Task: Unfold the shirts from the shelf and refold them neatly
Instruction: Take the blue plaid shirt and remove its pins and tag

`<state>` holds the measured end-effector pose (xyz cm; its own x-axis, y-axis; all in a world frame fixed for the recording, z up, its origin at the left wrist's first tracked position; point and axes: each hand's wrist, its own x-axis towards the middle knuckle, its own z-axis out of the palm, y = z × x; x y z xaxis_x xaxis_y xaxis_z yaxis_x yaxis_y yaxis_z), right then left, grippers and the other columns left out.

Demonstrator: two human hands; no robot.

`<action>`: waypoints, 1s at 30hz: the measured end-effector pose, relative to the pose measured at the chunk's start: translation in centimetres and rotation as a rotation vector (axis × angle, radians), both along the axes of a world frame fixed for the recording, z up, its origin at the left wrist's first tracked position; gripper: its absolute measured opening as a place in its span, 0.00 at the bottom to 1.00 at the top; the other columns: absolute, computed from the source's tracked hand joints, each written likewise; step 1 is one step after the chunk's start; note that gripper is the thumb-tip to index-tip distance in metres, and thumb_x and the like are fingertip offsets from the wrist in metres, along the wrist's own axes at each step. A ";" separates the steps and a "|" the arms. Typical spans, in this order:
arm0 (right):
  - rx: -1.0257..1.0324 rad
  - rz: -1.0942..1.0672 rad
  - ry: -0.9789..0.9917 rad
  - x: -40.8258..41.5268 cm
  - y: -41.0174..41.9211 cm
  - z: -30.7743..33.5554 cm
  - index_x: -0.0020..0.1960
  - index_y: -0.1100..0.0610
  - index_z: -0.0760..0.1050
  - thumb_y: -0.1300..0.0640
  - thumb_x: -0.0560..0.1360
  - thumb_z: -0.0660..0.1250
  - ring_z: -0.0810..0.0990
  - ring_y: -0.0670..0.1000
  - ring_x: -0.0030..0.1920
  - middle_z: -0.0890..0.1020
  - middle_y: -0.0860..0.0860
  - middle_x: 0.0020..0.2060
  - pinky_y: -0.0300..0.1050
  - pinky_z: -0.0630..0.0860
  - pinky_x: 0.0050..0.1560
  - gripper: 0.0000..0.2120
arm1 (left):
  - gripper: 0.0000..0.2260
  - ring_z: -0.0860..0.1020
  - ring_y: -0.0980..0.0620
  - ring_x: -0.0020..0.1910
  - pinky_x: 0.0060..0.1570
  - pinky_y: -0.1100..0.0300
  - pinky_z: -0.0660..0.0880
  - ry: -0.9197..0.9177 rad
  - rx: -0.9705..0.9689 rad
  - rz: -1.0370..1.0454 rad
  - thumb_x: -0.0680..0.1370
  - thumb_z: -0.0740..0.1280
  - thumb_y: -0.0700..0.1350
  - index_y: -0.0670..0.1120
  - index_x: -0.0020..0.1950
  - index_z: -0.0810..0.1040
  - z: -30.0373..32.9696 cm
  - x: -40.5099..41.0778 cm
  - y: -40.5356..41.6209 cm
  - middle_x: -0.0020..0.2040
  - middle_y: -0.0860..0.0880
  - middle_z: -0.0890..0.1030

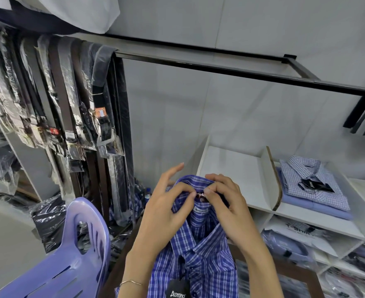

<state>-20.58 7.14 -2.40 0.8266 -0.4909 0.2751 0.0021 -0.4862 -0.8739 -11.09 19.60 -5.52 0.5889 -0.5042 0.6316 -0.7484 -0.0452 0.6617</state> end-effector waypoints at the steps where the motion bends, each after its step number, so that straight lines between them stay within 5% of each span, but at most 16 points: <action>1: 0.005 0.009 0.003 0.0 0.0 0.0 0.40 0.48 0.77 0.55 0.77 0.64 0.65 0.35 0.65 0.74 0.37 0.59 0.25 0.61 0.58 0.08 | 0.07 0.75 0.59 0.59 0.57 0.68 0.69 0.059 -0.027 -0.019 0.77 0.63 0.54 0.53 0.47 0.79 0.0 0.0 -0.1 0.69 0.59 0.68; 8: -0.052 0.016 0.050 -0.4 -0.4 0.0 0.41 0.47 0.79 0.51 0.74 0.69 0.67 0.37 0.65 0.75 0.37 0.57 0.32 0.63 0.61 0.03 | 0.08 0.76 0.57 0.59 0.57 0.69 0.69 0.309 -0.158 -0.124 0.74 0.65 0.54 0.51 0.45 0.81 -0.4 0.7 -0.3 0.56 0.59 0.78; 15: -0.034 0.016 0.020 -0.1 -0.5 -0.3 0.40 0.46 0.79 0.53 0.74 0.69 0.70 0.40 0.64 0.75 0.37 0.57 0.45 0.65 0.66 0.05 | 0.10 0.76 0.56 0.60 0.59 0.67 0.69 0.353 -0.143 -0.156 0.74 0.64 0.55 0.50 0.46 0.81 -0.9 0.9 -0.3 0.55 0.60 0.77; 23: -0.056 0.041 -0.018 0.0 -0.5 -0.5 0.41 0.48 0.79 0.56 0.75 0.69 0.72 0.40 0.62 0.76 0.39 0.56 0.46 0.68 0.65 0.06 | 0.09 0.75 0.56 0.61 0.60 0.65 0.70 0.353 -0.105 -0.154 0.74 0.64 0.55 0.52 0.47 0.80 -0.8 0.9 0.0 0.56 0.61 0.76; 28: 0.014 0.087 -0.081 -0.6 -0.3 -0.1 0.51 0.48 0.80 0.56 0.75 0.69 0.72 0.38 0.64 0.77 0.40 0.58 0.44 0.68 0.66 0.06 | 0.05 0.74 0.61 0.62 0.58 0.70 0.68 0.398 -0.138 -0.101 0.76 0.68 0.52 0.51 0.45 0.80 -0.4 0.8 0.2 0.53 0.56 0.79; 30: 0.118 0.088 -0.122 -1.0 -0.5 0.0 0.58 0.45 0.76 0.51 0.72 0.71 0.73 0.40 0.64 0.77 0.41 0.60 0.45 0.71 0.64 0.15 | 0.04 0.74 0.64 0.60 0.58 0.69 0.69 0.456 -0.200 -0.032 0.76 0.66 0.47 0.49 0.44 0.80 -0.2 0.8 0.5 0.52 0.52 0.80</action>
